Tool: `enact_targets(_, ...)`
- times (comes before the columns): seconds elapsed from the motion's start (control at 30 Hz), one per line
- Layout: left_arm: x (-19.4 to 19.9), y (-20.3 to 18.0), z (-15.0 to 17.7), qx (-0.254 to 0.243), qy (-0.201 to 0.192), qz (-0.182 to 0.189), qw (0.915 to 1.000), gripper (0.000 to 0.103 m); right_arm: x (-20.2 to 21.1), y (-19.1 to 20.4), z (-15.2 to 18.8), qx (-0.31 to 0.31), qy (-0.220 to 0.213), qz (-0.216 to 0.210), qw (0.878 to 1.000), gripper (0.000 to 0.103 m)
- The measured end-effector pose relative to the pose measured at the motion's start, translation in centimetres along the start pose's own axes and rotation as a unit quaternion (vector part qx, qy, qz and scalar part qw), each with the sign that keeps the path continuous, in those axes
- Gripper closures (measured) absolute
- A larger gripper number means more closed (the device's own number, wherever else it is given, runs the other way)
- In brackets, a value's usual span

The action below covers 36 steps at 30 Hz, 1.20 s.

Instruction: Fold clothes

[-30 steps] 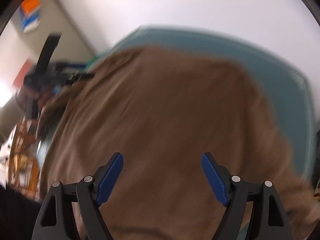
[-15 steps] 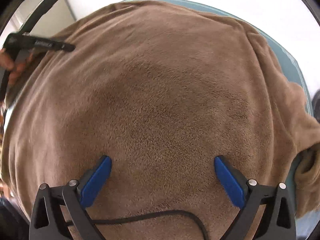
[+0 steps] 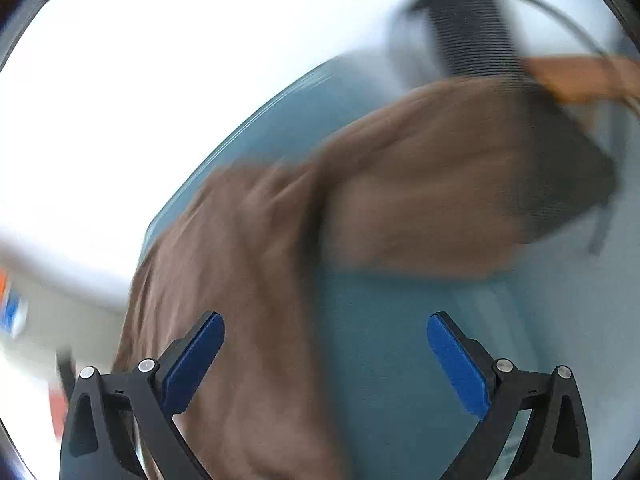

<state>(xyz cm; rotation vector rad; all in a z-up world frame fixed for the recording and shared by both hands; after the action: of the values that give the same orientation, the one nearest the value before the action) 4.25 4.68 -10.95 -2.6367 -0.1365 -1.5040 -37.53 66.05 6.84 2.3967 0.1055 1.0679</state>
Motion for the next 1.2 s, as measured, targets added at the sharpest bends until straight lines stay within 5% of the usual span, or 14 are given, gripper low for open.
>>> enact_targets(0.17,0.4,-1.7,2.1,0.007,0.015,-0.001,0.9999,0.012,-1.0,-5.2,-2.6,-0.015,-0.016,0.046,0.999,0.0)
enact_targets(0.43,1.6,-1.5,3.4,0.037,0.024,-0.025,0.9987,0.012,-2.1,-9.8,-3.9,0.027,0.016,0.026,0.999,0.002)
enact_targets(0.53,1.9,-0.9,4.1,0.045,0.028,-0.039,0.9979,0.012,-3.3,-9.5,-4.3,0.048,0.04,0.014,0.998,0.034)
enact_targets(0.57,2.0,-0.7,4.3,0.048,0.03,-0.041,0.9975,0.012,-3.7,-9.3,-3.9,0.058,0.048,0.017,0.997,0.06)
enact_targets(0.7,2.4,0.1,5.0,0.059,0.033,-0.048,0.9966,0.012,-2.9,-7.7,-4.1,0.112,0.02,0.036,0.993,0.081)
enact_targets(0.8,2.4,0.9,5.4,0.07,0.036,-0.053,0.9955,0.012,-0.5,-5.3,-5.2,0.161,-0.033,0.046,0.985,0.083)
enact_targets(0.97,2.0,1.5,5.2,0.089,0.038,-0.048,0.9942,0.012,3.5,2.6,-6.8,0.273,-0.126,0.034,0.953,0.083)
enact_targets(1.2,2.2,1.5,4.1,0.086,0.026,-0.036,0.9953,0.012,4.8,15.8,-0.5,0.48,-0.158,-0.042,0.862,0.083)
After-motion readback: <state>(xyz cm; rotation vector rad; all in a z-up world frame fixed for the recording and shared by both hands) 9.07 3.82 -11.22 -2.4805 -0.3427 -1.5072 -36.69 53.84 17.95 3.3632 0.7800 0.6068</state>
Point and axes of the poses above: each gripper's, at about its wrist camera, not at the fingertips, and x roughly against the way its jaws point, y to its left, z to its underside, the point moved 5 cm from there along -x, roughly the way its jaws point, and after that the axes turned 14 degrees about -y, right-handed, at the moved point
